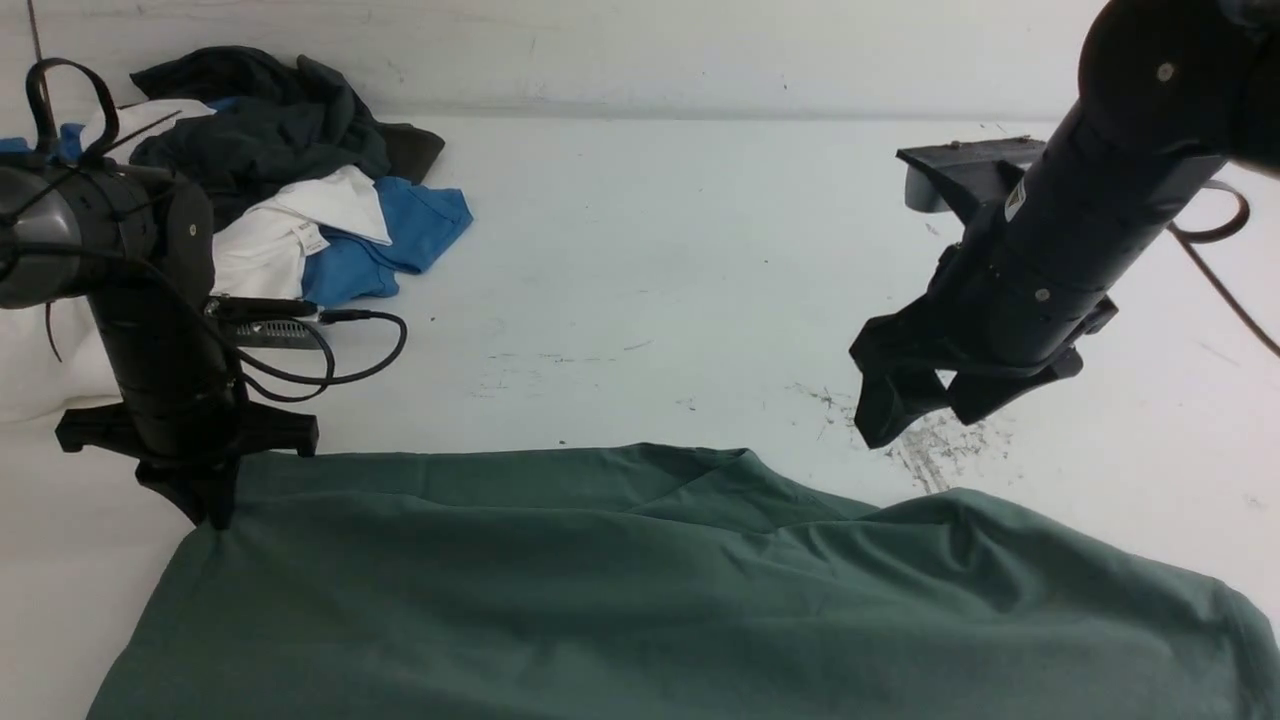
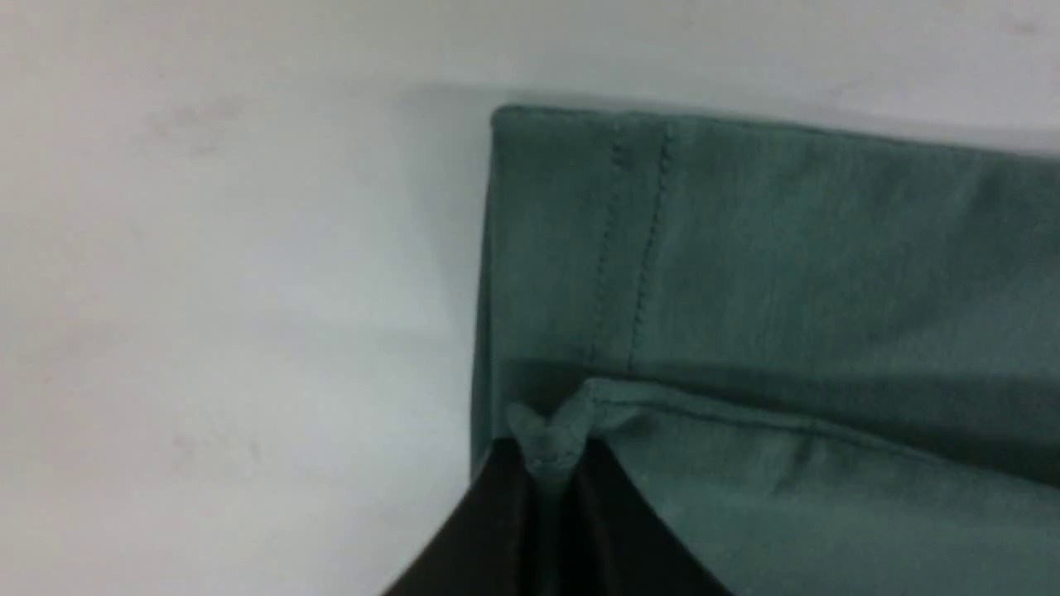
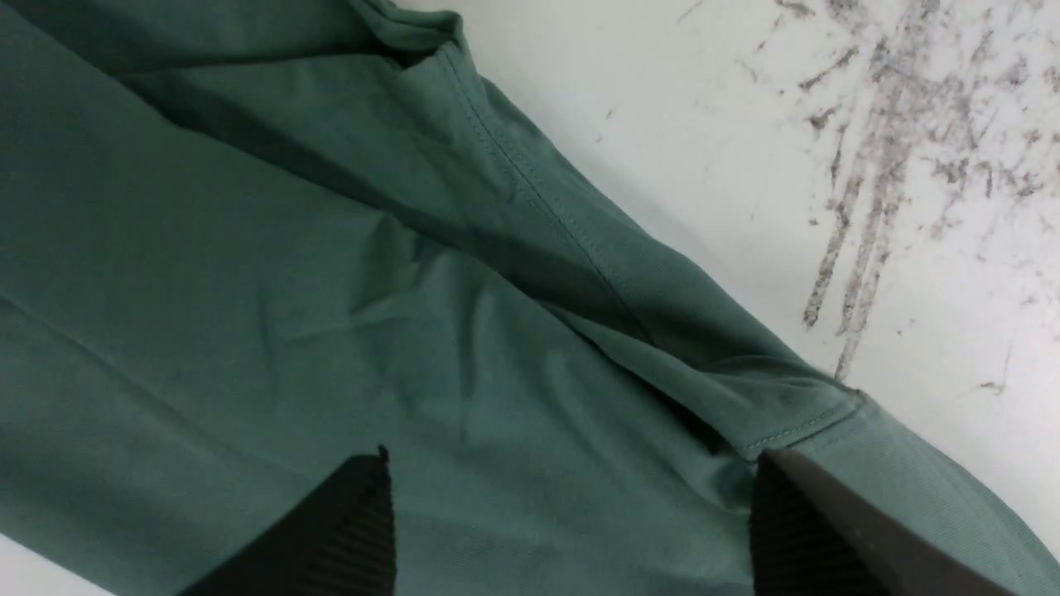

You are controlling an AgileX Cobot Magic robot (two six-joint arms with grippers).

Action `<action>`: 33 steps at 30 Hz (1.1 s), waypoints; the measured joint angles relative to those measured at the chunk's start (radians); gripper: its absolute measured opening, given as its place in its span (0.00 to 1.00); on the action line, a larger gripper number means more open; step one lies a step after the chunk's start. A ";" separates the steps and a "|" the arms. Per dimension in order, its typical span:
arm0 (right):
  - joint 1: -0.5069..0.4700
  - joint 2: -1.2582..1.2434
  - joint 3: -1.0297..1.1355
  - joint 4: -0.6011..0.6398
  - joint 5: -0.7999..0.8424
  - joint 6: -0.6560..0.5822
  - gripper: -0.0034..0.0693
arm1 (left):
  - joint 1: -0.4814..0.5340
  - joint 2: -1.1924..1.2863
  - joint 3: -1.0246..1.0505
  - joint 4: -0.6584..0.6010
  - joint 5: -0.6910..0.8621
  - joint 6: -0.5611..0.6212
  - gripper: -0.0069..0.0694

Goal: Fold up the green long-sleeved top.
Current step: Use both arms to drag the lower edge of the fabric forward and fold it over the upper edge

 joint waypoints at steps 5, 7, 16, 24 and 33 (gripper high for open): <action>0.002 0.000 0.000 0.005 0.000 -0.010 0.77 | 0.000 -0.073 0.000 0.000 0.019 0.002 0.12; 0.012 0.000 0.000 0.005 -0.002 -0.037 0.77 | 0.000 -0.110 0.000 0.000 0.030 0.002 0.12; 0.112 0.085 -0.057 0.013 -0.066 -0.207 0.77 | 0.000 -0.205 0.000 0.000 0.033 0.002 0.11; 0.119 0.293 -0.202 0.010 -0.022 -0.273 0.77 | 0.000 -0.242 0.000 0.000 0.058 0.002 0.11; 0.120 0.377 -0.215 -0.074 -0.018 -0.280 0.72 | 0.000 -0.242 0.000 0.001 0.081 0.002 0.11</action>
